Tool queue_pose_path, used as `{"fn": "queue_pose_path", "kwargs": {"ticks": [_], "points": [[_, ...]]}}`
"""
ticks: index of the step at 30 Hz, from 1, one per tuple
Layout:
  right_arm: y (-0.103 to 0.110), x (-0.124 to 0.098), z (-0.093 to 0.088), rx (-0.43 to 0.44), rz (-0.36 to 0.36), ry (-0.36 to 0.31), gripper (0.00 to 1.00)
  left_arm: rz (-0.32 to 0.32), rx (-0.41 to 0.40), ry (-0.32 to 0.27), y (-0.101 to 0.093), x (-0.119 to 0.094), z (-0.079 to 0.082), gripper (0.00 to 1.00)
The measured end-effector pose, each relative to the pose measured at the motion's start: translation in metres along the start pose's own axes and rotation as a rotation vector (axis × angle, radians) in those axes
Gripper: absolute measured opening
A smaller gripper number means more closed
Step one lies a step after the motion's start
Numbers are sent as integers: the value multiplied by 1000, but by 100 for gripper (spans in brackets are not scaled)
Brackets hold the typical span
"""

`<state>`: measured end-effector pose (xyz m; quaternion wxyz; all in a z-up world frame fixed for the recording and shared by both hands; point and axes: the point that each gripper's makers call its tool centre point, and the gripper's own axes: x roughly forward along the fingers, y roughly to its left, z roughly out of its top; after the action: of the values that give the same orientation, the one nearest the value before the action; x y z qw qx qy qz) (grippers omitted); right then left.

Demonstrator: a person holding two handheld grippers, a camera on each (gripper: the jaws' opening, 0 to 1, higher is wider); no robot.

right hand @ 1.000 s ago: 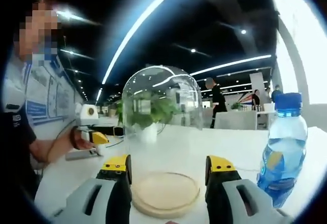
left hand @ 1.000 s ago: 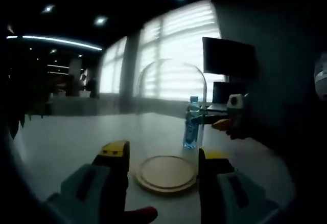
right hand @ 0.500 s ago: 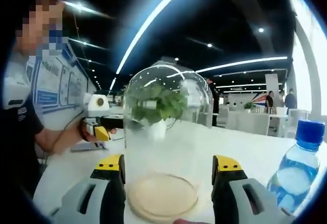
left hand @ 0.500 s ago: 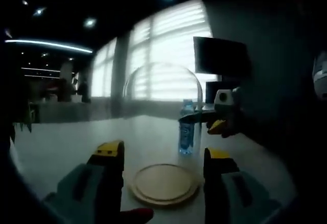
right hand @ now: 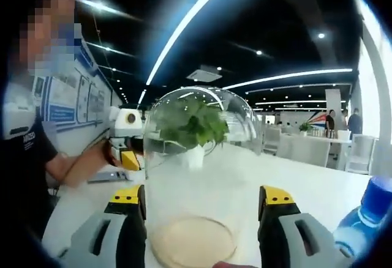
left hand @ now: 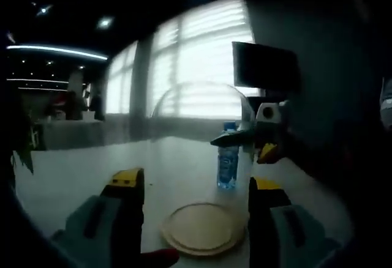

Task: Open the cover put in the Mizone put the cover back on

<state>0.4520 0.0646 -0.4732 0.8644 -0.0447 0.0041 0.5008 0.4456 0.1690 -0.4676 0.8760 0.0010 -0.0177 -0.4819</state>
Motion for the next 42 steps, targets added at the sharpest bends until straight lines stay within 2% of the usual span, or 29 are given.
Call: {"fn": "queue_pose_path", "kwargs": {"ticks": [1,3,4,6,9,13,16,20,27,29,31,37,42], "points": [[2,1,4,-6,19,-6,70,-5,-2,-1,1,3,0,60],[1,3,8,-9,31,-10,70,-55,-23,50,-7,5,-8,60],[0,4,9,-10,38,-12,70,-59,-15,62,-7,7,-10,60],[1,5,9,-5,57,-15,70,-69,6,50,-8,9,-7,60],[4,7,7,0,77,-4,71,-93,-24,7,-5,10,2,60],[2,12,2,14,79,1,71,-111,-48,14,3,15,4,59],[0,16,4,49,84,-18,73,-158,-118,29,-1,18,2,59],[0,23,2,71,100,-27,76,-167,-92,31,3,20,3,60],[0,25,3,84,123,-38,77,-214,-111,49,2,25,4,63],[-1,25,3,93,128,-47,77,-221,-111,40,2,25,4,64],[-2,26,3,111,133,-60,78,-229,-161,14,1,25,7,65],[-3,28,4,132,147,-80,79,-221,-138,26,-3,29,5,68],[-2,27,3,123,152,-98,79,-231,-142,11,-1,31,3,69]]}}
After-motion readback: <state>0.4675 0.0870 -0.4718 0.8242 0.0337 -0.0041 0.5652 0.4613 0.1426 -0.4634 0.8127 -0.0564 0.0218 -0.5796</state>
